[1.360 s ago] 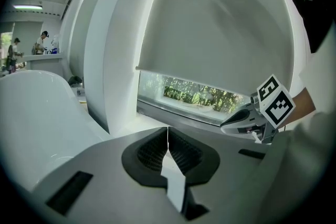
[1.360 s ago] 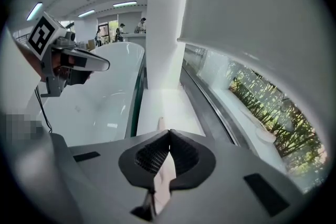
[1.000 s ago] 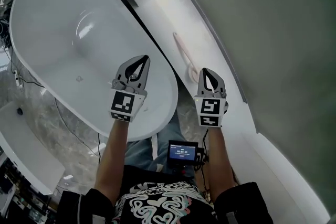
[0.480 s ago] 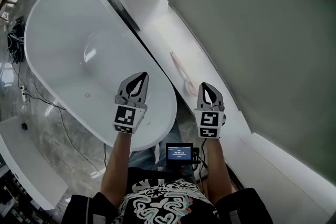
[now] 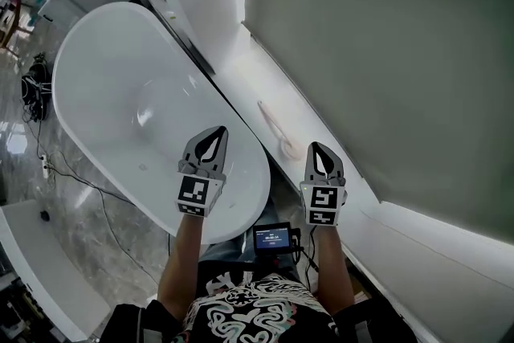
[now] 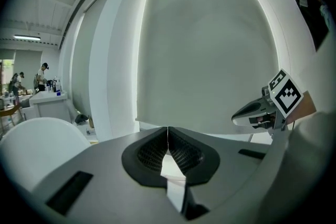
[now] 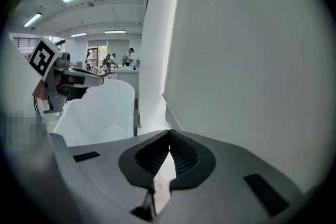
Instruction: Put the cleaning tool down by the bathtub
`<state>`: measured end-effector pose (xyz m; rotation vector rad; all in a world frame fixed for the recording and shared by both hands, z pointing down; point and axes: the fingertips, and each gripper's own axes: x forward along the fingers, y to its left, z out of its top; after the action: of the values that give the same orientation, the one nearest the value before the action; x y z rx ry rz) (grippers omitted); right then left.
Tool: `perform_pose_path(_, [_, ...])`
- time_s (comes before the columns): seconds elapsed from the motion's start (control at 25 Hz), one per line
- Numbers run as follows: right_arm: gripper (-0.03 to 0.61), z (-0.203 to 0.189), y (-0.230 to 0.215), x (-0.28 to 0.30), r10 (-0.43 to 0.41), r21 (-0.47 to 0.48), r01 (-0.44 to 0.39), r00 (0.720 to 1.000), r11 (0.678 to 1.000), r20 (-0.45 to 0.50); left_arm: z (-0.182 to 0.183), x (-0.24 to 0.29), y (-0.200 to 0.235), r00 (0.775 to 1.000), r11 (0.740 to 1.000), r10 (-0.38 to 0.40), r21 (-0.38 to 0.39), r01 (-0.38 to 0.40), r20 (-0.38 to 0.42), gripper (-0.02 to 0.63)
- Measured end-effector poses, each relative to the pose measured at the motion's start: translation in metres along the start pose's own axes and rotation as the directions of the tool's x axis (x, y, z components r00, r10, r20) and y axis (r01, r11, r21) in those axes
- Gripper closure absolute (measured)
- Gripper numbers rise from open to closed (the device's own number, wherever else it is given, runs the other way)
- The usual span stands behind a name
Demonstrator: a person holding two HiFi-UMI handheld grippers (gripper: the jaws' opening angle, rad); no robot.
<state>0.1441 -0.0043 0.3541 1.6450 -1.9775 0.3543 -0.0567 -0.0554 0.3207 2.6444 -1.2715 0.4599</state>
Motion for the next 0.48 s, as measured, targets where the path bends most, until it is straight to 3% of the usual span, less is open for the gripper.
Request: perform_pose_path(0.48, [0.551, 0.044, -0.006, -0.080, -0.075, 0.016, 0.074, 0.992, 0.997, 0.097, 0.054, -0.050, -0.024, 0.997, 0.999, -0.024, 0.038, 0.022, 0.077, 0.597])
